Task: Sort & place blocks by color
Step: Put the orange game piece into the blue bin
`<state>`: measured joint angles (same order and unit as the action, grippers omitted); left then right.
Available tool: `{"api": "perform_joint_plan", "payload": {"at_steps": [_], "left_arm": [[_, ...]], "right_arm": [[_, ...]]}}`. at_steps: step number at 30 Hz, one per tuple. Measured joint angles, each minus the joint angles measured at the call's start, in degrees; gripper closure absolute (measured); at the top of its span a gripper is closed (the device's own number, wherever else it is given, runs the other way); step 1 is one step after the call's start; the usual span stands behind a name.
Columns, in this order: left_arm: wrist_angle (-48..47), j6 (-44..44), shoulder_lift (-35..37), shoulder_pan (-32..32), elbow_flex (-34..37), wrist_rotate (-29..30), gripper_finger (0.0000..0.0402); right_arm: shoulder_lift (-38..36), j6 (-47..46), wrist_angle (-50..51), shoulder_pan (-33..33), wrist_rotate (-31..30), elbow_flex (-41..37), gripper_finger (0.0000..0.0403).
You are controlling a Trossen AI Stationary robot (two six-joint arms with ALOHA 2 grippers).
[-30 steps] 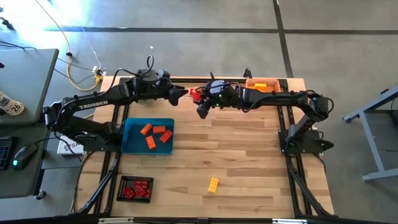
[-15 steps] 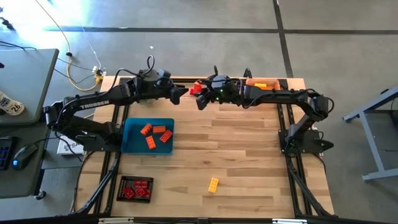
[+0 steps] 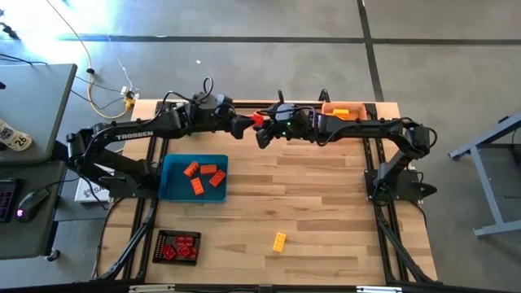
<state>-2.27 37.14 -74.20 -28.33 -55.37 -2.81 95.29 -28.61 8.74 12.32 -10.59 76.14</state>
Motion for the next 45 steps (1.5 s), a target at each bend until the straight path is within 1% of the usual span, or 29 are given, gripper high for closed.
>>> {"api": "perform_joint_plan", "payload": {"at_steps": [4, 10, 15, 20, 25, 28, 34, 36, 43, 45], "left_arm": [[3.3, -1.0, -1.0, 0.7, 0.0, -1.1, 0.0231], [4.2, -1.3, -3.5, 1.0, 0.0, -0.9, 0.0231], [8.7, -1.8, -5.5, 1.0, 0.1, -0.6, 0.0231], [7.3, -3.1, -5.8, 1.0, 0.1, -0.7, 0.0231], [7.5, -6.1, -5.8, 1.0, 0.0, 3.0, 0.0234], [8.0, -7.4, -5.8, 1.1, 0.0, 4.0, 0.0254], [8.4, -9.2, -5.8, 1.3, 0.0, 3.6, 0.0330], [8.1, -10.2, -5.8, 1.6, 0.0, 3.8, 0.0347], [7.8, -10.8, -5.7, 1.8, 0.0, 3.8, 0.0351], [7.8, -11.1, -5.7, 1.8, 0.0, 3.6, 0.0351]], "right_arm": [[0.0, -1.4, 0.5, 0.0, 0.1, 0.0, 0.0289], [0.0, -3.1, 0.8, 0.0, 0.6, 0.0, 0.0289], [1.0, -4.4, 0.4, 0.1, 1.4, 0.0, 0.0288], [1.1, -5.0, 1.3, -0.3, 0.9, 0.0, 0.0289], [1.1, -4.8, 0.8, -0.3, 2.7, 0.0, 0.0289], [1.1, -4.6, 0.9, -0.3, 2.6, 0.0, 0.0289], [1.1, -4.7, 1.4, -0.3, 1.5, 0.0, 0.0289], [1.1, -4.6, 1.4, -0.3, 1.5, 0.0, 0.0289], [1.1, -4.9, 1.4, -0.3, 1.6, 0.0, 0.0288], [1.1, -4.9, 1.3, -0.3, 1.7, 0.0, 0.0272]]}}
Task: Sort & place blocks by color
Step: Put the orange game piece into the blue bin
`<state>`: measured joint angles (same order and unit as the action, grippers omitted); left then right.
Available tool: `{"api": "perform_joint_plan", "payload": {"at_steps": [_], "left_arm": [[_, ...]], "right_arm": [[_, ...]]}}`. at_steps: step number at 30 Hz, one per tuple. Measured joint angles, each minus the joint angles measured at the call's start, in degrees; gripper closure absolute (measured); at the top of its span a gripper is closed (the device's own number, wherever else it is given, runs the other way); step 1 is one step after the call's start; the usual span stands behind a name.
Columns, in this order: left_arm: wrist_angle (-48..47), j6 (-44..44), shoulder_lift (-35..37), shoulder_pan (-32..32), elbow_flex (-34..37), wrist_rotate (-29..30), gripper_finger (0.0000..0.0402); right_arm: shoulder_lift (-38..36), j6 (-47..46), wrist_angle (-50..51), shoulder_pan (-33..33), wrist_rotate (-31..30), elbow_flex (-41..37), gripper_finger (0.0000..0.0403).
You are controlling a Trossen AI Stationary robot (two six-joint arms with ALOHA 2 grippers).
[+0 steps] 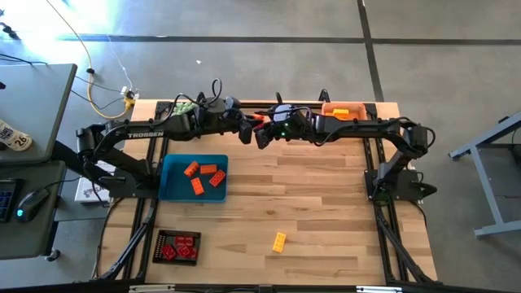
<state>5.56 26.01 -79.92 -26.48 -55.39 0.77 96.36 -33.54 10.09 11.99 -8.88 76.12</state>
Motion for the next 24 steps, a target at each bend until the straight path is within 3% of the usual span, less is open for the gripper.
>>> {"api": "perform_joint_plan", "payload": {"at_steps": [7, 18, 24], "left_arm": [[-1.1, -2.2, 0.0, 0.1, -0.1, -0.8, 0.0351], [-5.7, -7.8, 1.2, 1.1, -0.1, 1.0, 0.0351], [-14.1, -11.0, 3.3, 1.0, 0.0, 3.4, 0.0351]], "right_arm": [[0.0, 0.3, -0.2, 0.0, 1.0, 0.0, 0.0216], [-0.1, 0.4, 0.0, 0.0, 0.9, 0.0, 0.0208], [-0.2, 0.3, 0.5, 0.1, 3.2, 0.0, 0.0208]]}}
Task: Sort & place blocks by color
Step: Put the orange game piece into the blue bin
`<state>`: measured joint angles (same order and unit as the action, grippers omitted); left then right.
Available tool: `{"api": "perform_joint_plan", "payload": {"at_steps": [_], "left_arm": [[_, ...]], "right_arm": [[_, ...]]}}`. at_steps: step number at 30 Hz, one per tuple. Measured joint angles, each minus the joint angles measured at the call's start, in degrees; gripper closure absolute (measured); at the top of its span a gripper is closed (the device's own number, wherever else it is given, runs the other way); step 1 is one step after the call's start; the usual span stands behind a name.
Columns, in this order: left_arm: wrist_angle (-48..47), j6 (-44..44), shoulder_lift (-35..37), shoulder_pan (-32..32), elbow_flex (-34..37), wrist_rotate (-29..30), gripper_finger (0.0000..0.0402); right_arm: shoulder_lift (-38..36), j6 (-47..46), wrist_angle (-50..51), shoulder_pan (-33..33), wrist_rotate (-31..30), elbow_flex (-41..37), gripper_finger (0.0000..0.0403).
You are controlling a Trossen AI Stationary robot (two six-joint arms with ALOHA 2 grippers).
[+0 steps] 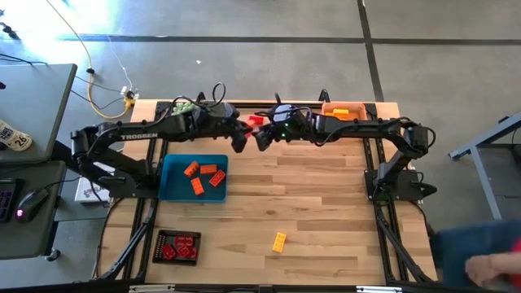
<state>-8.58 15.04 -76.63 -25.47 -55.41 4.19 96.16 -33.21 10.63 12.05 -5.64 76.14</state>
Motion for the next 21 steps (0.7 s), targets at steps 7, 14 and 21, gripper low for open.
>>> {"api": "perform_joint_plan", "payload": {"at_steps": [7, 14, 21], "left_arm": [[-12.6, -2.7, 4.4, 0.3, 0.1, 0.3, 0.0351], [-31.0, -3.3, 9.8, 0.4, 0.1, -2.7, 0.0351], [-45.4, -1.7, 11.7, 0.9, 0.5, -5.9, 0.0351]], "right_arm": [[0.0, 0.0, 2.1, 0.2, 2.3, 0.0, 0.0208], [0.0, 0.2, 2.7, 2.1, 2.8, 0.0, 0.0208], [0.0, 1.5, 2.9, 4.4, 3.1, 0.0, 0.0208]]}}
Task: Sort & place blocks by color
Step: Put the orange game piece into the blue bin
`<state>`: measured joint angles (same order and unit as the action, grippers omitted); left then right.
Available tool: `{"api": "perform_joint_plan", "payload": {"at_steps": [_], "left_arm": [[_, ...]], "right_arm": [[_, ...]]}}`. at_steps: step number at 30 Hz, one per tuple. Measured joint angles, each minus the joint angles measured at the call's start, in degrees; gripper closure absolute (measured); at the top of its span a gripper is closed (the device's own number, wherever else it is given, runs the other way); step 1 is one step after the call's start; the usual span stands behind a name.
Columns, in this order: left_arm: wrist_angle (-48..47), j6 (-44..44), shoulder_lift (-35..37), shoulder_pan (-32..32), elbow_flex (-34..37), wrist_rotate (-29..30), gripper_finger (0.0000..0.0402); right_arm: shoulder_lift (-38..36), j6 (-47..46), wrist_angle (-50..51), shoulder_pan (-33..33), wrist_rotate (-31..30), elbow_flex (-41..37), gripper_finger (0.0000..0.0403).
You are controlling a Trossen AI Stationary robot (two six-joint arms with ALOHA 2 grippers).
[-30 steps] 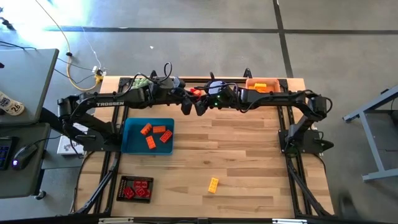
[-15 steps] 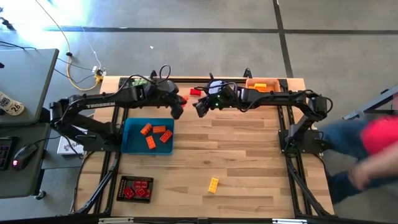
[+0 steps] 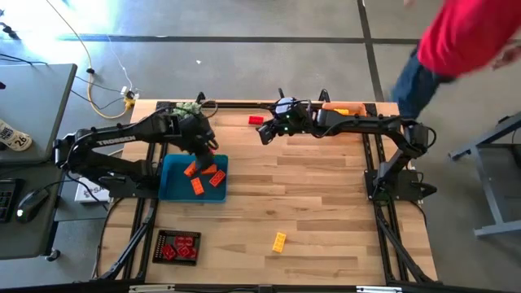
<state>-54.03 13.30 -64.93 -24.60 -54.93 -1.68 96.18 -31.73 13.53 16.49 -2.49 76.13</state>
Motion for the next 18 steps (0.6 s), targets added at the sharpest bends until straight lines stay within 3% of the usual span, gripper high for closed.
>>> {"api": "perform_joint_plan", "payload": {"at_steps": [9, 18], "left_arm": [[-1.5, 2.6, -0.2, 4.1, 7.0, -1.1, 0.0349], [-1.5, 3.0, -0.2, 5.2, 9.7, -1.1, 0.0320]], "right_arm": [[0.0, 0.5, 2.2, 1.9, 4.8, 0.0, 0.0208], [0.0, -4.3, 6.0, 0.7, 8.1, 0.0, 0.0208]]}}
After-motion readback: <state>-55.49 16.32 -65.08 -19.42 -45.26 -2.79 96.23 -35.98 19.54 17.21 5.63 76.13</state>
